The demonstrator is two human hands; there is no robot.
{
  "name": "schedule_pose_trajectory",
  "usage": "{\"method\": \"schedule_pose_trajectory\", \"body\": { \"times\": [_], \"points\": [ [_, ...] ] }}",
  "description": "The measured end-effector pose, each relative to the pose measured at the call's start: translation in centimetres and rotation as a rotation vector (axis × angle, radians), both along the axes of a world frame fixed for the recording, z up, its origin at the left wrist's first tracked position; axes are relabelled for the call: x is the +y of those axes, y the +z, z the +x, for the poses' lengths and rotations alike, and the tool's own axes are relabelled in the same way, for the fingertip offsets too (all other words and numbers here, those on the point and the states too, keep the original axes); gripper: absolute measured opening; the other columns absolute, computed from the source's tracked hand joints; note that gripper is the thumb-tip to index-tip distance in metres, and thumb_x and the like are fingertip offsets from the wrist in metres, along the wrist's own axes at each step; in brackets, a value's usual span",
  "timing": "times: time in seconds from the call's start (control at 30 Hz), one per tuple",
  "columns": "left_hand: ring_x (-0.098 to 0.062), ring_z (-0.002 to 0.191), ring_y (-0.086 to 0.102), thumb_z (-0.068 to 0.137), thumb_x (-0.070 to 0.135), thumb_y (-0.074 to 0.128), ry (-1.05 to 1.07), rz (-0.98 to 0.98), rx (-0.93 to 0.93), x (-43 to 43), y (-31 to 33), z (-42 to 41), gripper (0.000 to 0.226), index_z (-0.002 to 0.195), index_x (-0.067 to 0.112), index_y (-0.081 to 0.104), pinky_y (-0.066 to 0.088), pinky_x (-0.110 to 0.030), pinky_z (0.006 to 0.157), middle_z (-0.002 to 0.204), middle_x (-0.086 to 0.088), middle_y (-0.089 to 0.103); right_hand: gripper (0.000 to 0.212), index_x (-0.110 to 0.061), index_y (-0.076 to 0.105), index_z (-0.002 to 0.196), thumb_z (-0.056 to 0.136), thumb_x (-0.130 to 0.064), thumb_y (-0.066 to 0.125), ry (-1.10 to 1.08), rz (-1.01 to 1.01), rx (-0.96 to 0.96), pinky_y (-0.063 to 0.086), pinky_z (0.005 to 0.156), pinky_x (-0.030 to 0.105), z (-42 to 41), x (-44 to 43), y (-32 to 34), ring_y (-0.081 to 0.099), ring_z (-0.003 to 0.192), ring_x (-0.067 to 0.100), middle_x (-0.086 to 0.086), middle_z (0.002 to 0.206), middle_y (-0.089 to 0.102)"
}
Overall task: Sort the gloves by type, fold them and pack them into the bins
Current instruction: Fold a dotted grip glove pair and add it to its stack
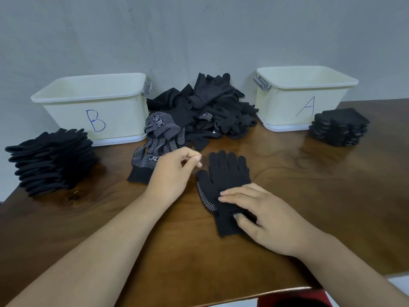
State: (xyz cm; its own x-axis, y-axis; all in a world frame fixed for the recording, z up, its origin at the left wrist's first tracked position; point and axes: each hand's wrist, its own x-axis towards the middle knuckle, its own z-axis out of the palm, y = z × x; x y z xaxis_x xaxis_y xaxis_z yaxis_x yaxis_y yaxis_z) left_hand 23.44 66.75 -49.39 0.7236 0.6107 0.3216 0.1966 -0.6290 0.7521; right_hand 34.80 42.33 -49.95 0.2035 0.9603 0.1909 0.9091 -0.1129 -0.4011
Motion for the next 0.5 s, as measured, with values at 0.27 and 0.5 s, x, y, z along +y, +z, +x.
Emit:
{"method": "schedule_pose_trajectory", "body": {
  "times": [0.27, 0.5],
  "points": [
    [-0.006, 0.095, 0.065, 0.099, 0.046, 0.068, -0.071, 0.103, 0.112, -2.1, 0.0, -5.1, 0.020, 0.085, 0.033, 0.074, 0.049, -0.026, 0.085, 0.089, 0.022, 0.074, 0.040, -0.039, 0.058, 0.149, 0.112, -0.045, 0.045, -0.054, 0.008, 0.020, 0.035, 0.116, 0.016, -0.1, 0.3, 0.0, 0.039, 0.140, -0.011, -0.031, 0.144, 0.057],
    [0.008, 0.124, 0.046, 0.075, 0.067, 0.081, -0.160, 0.158, 0.309, -2.6, -0.7, -5.1, 0.080, 0.139, 0.046, 0.038, 0.044, -0.035, 0.108, 0.118, 0.032, 0.053, 0.044, -0.034, 0.059, 0.149, 0.111, -0.046, 0.040, -0.100, 0.104, 0.079, 0.040, 0.113, 0.021, -0.3, 0.5, 0.1, 0.046, 0.137, -0.008, -0.026, 0.141, 0.061]
  ]
}}
